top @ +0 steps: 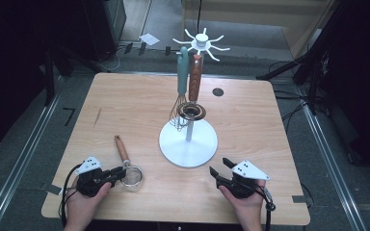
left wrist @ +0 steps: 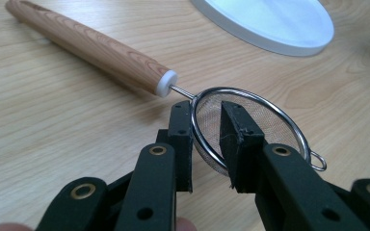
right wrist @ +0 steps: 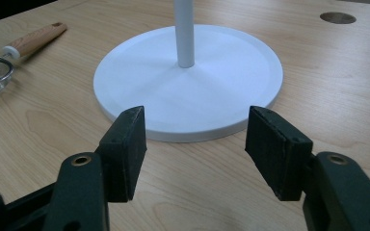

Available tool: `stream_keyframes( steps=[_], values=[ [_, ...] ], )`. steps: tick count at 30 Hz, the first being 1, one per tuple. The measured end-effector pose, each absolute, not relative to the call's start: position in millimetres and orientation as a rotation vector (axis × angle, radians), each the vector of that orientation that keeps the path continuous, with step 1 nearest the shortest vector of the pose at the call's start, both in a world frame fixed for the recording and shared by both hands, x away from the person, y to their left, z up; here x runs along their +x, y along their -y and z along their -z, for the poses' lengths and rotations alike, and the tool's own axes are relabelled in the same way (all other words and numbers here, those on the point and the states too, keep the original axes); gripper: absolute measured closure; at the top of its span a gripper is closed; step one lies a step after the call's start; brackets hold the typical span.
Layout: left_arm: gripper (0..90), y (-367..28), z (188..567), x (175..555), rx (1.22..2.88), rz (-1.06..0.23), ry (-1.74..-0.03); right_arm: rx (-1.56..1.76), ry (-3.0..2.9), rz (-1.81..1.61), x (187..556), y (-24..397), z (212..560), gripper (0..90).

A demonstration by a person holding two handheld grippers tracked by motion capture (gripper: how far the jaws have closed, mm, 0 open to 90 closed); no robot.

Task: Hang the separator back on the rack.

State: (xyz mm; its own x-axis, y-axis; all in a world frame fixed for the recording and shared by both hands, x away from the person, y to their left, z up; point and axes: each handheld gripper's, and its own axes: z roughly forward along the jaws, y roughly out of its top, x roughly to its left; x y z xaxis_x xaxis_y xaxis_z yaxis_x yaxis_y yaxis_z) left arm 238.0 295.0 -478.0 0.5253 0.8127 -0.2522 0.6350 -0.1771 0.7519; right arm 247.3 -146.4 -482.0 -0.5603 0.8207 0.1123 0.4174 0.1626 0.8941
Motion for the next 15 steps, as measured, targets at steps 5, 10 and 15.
stream_keyframes(
  steps=[5,10,15],
  values=[
    [76.1,-282.5,479.4,234.8,1.903,-0.222,-1.163,1.145,-2.066,-1.371,244.9,138.5,481.4,40.5],
    [75.7,-271.3,480.9,232.5,1.914,-0.198,-1.137,1.133,-2.067,-1.388,242.2,132.3,479.6,40.3],
    [76.2,-261.1,483.0,230.4,1.916,-0.162,-1.119,1.096,-2.095,-1.46,238.6,125.3,476.1,47.6]
  ],
)
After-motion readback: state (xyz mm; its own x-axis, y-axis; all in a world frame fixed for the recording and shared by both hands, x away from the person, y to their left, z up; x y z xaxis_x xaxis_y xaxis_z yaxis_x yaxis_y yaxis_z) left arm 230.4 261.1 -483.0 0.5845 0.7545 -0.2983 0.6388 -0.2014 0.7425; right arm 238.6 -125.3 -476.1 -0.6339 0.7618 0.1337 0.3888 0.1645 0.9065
